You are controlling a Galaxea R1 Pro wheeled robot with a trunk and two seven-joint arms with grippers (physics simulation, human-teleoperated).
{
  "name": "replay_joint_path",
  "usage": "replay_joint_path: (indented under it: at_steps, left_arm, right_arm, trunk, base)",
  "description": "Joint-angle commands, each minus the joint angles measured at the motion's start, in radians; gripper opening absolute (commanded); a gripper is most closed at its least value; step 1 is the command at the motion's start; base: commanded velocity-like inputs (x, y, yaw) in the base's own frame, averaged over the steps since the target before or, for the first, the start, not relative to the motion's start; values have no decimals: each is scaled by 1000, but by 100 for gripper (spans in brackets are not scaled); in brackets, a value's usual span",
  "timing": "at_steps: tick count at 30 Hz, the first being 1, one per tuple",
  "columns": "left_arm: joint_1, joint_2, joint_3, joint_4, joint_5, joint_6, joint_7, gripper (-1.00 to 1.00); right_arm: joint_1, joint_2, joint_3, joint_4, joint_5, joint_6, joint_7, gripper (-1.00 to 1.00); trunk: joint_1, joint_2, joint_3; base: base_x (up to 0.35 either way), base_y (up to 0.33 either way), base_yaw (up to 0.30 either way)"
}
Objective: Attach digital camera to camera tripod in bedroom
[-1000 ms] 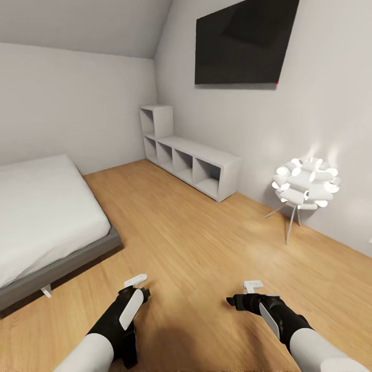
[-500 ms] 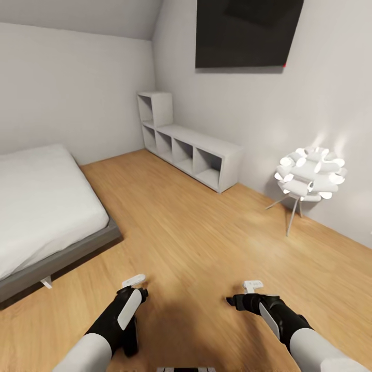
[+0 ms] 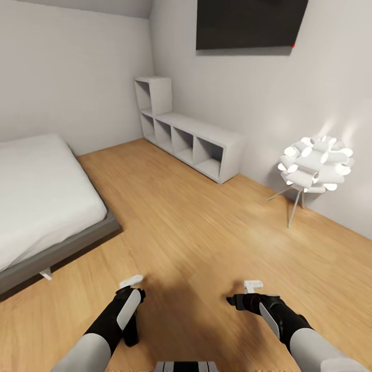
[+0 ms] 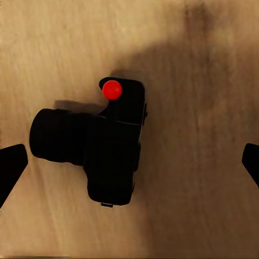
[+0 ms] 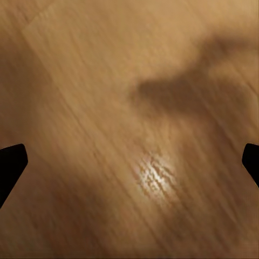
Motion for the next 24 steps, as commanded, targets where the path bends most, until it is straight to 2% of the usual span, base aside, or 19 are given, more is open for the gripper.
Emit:
replay_joint_path:
  at_steps: [1,15,24]
  left_arm:
    - [0,1,-4,-2,8,3,9,100]
    - [0,4,-3,-2,16,5,4,100]
    - [0,28,-3,-3,21,4,-1,100]
  right_arm:
    - [0,-1,8,-2,-10,6,-1,100]
    - [0,-1,8,-2,-10,6,-1,100]
    - [0,-1,9,-2,-9,7,-1,100]
  trunk:
    - [0,-1,-5]
    - [6,-4,-59]
    - [11,-6,-94]
  base:
    - [0,0,0]
    - [0,0,0]
    - [0,0,0]
